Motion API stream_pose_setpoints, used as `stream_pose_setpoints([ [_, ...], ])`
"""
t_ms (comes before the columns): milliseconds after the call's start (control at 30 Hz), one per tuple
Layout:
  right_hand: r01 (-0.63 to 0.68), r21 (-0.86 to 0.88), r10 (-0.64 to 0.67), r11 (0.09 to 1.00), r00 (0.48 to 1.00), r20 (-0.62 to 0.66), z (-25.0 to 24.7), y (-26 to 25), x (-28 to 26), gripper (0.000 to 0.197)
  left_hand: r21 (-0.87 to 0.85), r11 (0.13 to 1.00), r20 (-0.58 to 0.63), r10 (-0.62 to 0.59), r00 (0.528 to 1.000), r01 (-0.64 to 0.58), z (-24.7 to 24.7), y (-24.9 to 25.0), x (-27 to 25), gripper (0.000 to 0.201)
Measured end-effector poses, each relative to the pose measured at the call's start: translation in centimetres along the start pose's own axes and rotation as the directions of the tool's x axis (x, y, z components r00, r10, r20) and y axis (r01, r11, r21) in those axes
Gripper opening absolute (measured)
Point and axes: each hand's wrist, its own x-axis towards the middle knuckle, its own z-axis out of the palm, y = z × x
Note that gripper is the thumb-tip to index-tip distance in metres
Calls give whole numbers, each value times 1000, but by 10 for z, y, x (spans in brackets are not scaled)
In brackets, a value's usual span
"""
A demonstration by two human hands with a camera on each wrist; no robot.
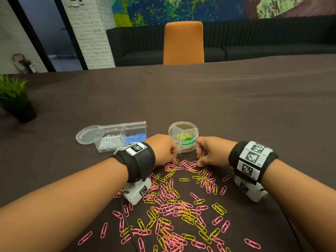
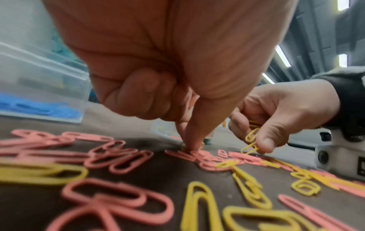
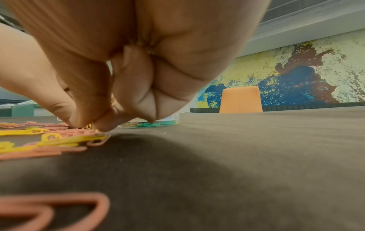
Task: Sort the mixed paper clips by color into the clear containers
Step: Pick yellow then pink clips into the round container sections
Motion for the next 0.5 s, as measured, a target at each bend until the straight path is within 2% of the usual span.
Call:
stream_pose_setpoints([
  [100, -4, 9, 4, 1000, 1000, 8, 0, 1, 1, 30, -5, 1000, 51, -17, 999, 17, 0, -3, -1, 17],
  [167, -2, 54, 1, 999, 1000, 30, 0, 0, 0, 29, -142, 988, 70, -46, 996, 56, -1, -10, -2, 14],
  [233, 5, 82, -8, 997, 999, 46, -1, 0, 0, 27, -361, 922, 84, -118, 989, 141, -5, -16, -5, 11],
  [267, 14, 83, -18, 996, 999, 51, -1, 1, 1, 25, -507, 839, 109, -167, 980, 200, -6, -19, -7, 16],
  [333, 33, 61, -37, 998, 997, 61, -2, 4, 2, 20, -796, 526, 214, -222, 951, 301, -9, -24, -11, 19],
  [367, 34, 60, -38, 998, 997, 66, -3, 5, 1, 16, -873, 368, 257, -209, 943, 320, -13, -27, -13, 16],
  [400, 20, 77, -26, 997, 997, 71, -6, 7, 1, 14, -909, 263, 279, -189, 941, 323, -16, -30, -14, 14],
  [433, -4, 127, -4, 992, 998, 64, -8, 9, 1, 15, -929, 191, 289, -164, 943, 318, -19, -33, -15, 13],
  [500, -71, 341, 64, 937, 997, 34, -14, 13, 2, 23, -949, 110, 277, -151, 949, 294, -23, -39, -13, 21],
])
